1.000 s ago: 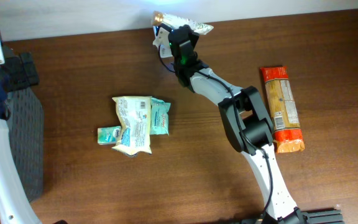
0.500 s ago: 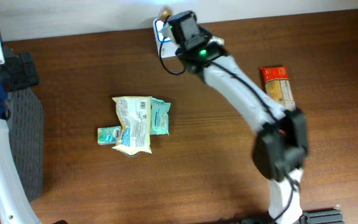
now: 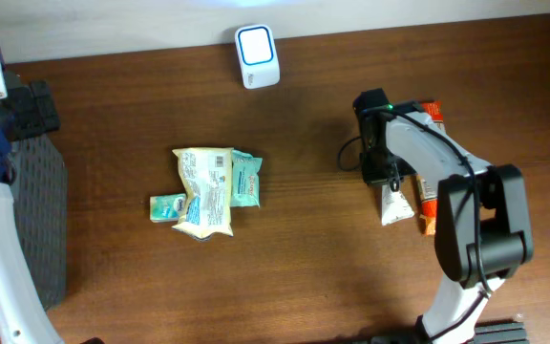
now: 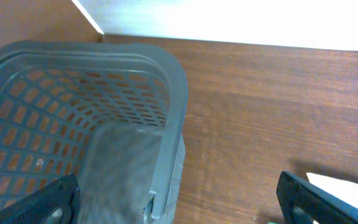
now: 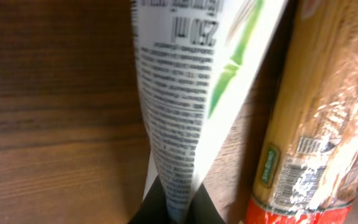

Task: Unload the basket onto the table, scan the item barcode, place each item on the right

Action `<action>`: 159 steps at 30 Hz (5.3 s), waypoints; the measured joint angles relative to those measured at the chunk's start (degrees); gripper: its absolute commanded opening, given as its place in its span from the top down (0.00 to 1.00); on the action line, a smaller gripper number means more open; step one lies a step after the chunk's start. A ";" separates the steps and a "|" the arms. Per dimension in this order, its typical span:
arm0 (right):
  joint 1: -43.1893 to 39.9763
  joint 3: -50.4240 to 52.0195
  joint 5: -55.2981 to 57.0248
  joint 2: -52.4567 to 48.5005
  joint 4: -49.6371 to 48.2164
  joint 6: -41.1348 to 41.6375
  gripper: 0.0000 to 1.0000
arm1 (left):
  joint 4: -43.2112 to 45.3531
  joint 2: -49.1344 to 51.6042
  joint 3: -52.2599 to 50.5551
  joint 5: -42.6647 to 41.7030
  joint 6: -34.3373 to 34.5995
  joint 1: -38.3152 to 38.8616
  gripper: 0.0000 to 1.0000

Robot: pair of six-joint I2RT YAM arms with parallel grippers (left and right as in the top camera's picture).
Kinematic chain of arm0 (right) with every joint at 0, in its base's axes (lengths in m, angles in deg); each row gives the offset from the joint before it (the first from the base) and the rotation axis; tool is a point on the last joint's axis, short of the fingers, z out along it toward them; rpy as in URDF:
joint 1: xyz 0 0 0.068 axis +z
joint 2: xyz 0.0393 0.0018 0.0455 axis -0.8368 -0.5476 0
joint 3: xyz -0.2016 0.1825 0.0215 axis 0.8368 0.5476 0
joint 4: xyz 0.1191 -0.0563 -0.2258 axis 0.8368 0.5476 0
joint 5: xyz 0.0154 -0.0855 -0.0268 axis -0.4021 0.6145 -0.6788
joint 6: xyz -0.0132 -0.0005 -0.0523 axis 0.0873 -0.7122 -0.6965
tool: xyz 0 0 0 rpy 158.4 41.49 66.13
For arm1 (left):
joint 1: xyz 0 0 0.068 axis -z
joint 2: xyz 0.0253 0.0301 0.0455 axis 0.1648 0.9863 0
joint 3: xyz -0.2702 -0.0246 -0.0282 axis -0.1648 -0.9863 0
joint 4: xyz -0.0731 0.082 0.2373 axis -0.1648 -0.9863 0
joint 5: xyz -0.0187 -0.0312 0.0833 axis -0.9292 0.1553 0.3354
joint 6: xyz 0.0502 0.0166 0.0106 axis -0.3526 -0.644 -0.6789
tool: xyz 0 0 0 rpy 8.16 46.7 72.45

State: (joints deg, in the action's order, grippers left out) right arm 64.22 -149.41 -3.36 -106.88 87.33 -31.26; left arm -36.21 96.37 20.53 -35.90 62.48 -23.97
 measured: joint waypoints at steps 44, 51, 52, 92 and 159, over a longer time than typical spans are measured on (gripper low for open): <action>22.29 -20.65 -38.73 -16.83 -2.47 10.58 0.96 | -0.02 0.00 0.00 0.00 0.00 0.00 0.01; 24.79 -22.82 -4.13 -10.36 21.27 7.87 0.96 | -0.04 0.00 0.00 0.00 0.00 0.00 0.01; 25.11 -22.82 -0.37 -10.45 22.05 8.20 0.96 | -0.02 0.00 0.00 0.00 0.00 0.00 0.01; -3.41 -36.59 -46.21 -20.11 14.14 -12.24 0.27 | -0.02 0.00 0.00 0.00 0.00 0.00 0.01; 11.80 -36.70 15.32 -12.90 27.36 7.63 0.96 | -0.02 0.00 0.00 -0.02 0.00 0.00 0.01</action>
State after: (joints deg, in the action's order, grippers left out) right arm 76.02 -186.11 11.96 -119.77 114.70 -23.63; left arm -36.23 96.37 20.53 -35.93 62.48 -23.97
